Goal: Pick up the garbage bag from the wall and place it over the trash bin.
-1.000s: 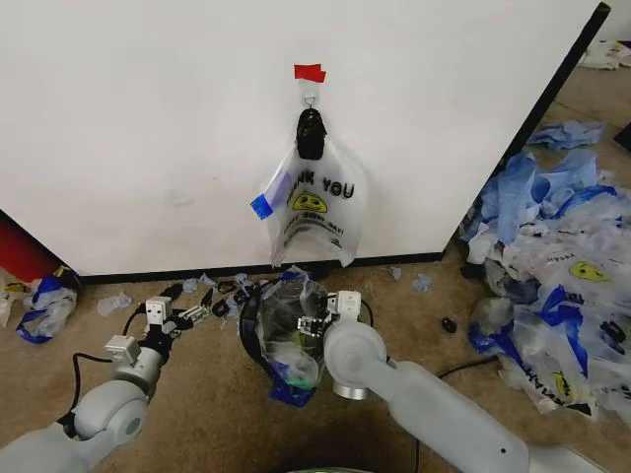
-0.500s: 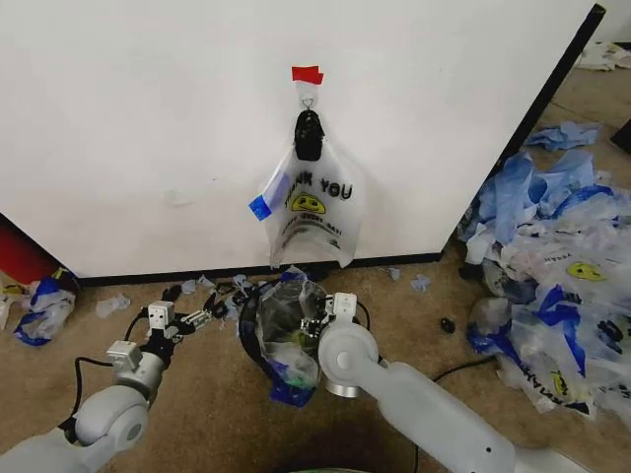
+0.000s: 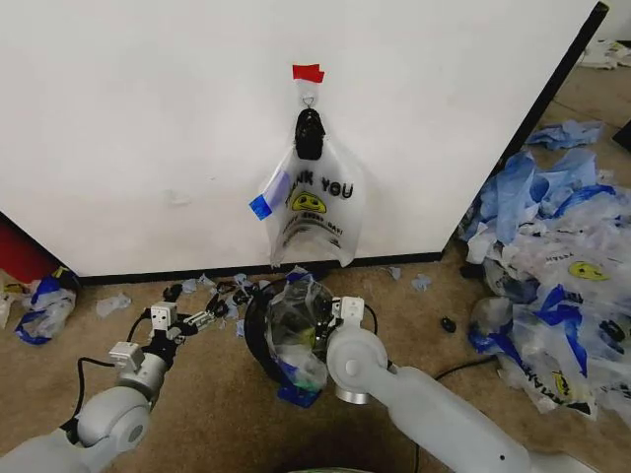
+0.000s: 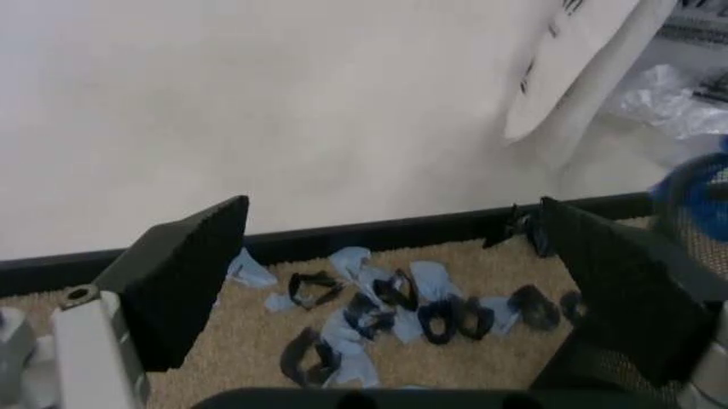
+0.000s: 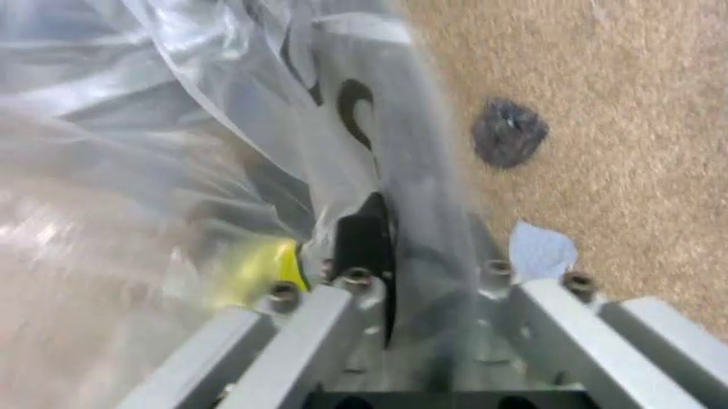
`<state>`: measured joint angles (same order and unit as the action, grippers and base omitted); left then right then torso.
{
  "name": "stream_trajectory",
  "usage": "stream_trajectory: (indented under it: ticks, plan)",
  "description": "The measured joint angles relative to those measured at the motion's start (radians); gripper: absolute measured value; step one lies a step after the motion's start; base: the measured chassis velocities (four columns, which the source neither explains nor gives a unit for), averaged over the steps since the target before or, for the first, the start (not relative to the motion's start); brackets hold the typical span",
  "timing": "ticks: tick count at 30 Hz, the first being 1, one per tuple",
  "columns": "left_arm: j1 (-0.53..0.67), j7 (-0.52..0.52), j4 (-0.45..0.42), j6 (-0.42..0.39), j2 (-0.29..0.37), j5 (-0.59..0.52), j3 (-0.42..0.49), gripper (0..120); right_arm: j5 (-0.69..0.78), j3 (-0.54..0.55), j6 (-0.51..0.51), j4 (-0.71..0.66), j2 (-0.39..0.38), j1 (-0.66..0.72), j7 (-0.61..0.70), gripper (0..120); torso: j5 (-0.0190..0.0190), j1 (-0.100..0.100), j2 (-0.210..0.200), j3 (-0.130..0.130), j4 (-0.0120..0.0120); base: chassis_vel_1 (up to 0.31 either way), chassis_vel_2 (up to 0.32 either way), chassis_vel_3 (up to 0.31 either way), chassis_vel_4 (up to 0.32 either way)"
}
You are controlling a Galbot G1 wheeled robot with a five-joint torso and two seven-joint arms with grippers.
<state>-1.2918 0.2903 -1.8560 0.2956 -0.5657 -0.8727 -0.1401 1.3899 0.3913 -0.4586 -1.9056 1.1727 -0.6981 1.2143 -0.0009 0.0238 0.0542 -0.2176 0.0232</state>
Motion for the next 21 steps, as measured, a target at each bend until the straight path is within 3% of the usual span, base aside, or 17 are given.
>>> stream_trajectory:
  ticks: [3,9,15,21]
  plan:
    - [-0.002,0.000,-0.003,0.001,0.005,0.000,-0.005,100,-0.001,-0.008,0.002,-0.012,-0.009,-0.001,-0.016,0,0.0000,0.000,0.000,0.000,0.0001,0.000,0.000,0.000,0.000]
    - [-0.006,0.000,-0.006,0.007,0.008,-0.001,-0.016,100,-0.040,-0.029,0.017,-0.048,-0.038,-0.012,-0.064,0,0.0000,0.000,0.000,0.001,0.0006,0.000,0.000,0.000,0.000]
    - [-0.004,0.001,-0.016,0.012,0.009,-0.006,-0.024,100,-0.175,-0.042,0.037,-0.081,-0.088,-0.031,-0.172,0,-0.0001,0.000,0.000,0.001,0.0005,0.000,0.000,0.000,0.000]
    - [-0.004,0.001,-0.082,0.029,0.055,-0.041,-0.054,100,-0.353,-0.105,0.077,-0.170,-0.209,-0.110,-0.336,0,0.0001,0.000,0.000,0.001,0.0004,0.000,0.000,0.000,0.000]
